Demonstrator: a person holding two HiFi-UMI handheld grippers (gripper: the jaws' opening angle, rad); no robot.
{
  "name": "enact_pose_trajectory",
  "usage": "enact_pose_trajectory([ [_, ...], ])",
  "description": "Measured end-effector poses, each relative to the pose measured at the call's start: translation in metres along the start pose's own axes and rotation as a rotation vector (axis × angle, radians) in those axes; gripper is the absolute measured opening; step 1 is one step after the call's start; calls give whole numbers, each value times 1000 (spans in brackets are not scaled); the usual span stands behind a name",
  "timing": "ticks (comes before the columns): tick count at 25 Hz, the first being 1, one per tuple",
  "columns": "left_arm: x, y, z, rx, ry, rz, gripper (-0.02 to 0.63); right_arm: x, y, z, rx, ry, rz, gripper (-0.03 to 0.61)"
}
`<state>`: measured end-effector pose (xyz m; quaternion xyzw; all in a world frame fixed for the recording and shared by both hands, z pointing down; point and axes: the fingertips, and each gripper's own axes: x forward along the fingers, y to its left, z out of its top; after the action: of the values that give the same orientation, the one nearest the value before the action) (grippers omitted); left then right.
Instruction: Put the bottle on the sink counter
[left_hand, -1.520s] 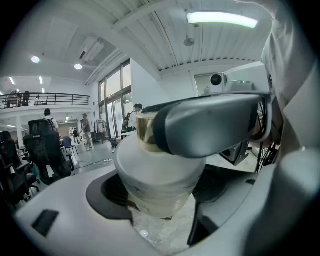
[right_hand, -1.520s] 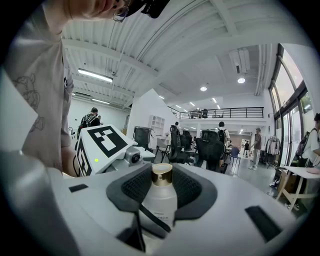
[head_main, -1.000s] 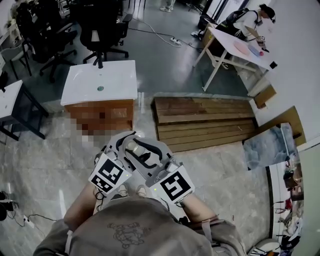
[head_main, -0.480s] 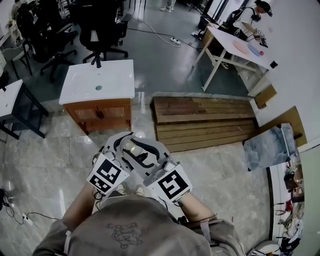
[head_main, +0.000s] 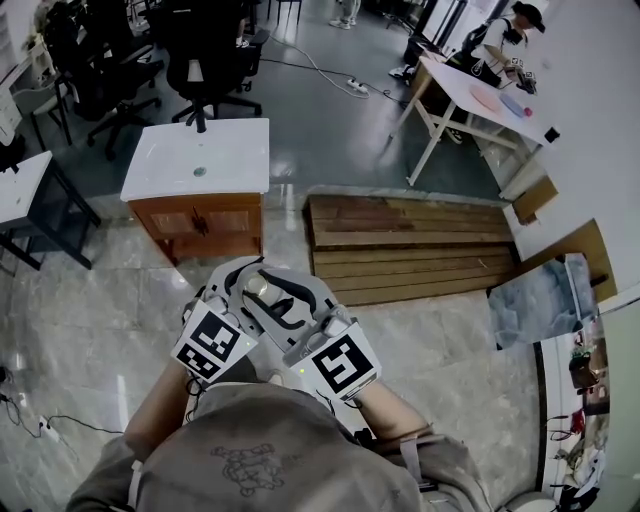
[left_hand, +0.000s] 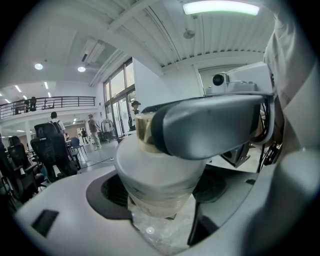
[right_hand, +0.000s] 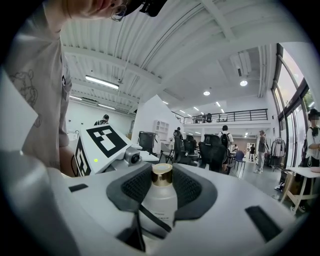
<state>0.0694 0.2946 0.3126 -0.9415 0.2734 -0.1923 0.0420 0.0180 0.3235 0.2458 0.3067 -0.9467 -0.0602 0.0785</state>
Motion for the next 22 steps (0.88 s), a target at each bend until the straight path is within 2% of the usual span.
enact_pose_trajectory([
  [10, 8, 8, 1, 14, -16, 30, 327, 3, -7, -3, -34, -14, 18, 133],
  [22, 35, 49, -23, 9, -10, 23, 327, 42, -37, -28, -43, 11, 6, 133],
])
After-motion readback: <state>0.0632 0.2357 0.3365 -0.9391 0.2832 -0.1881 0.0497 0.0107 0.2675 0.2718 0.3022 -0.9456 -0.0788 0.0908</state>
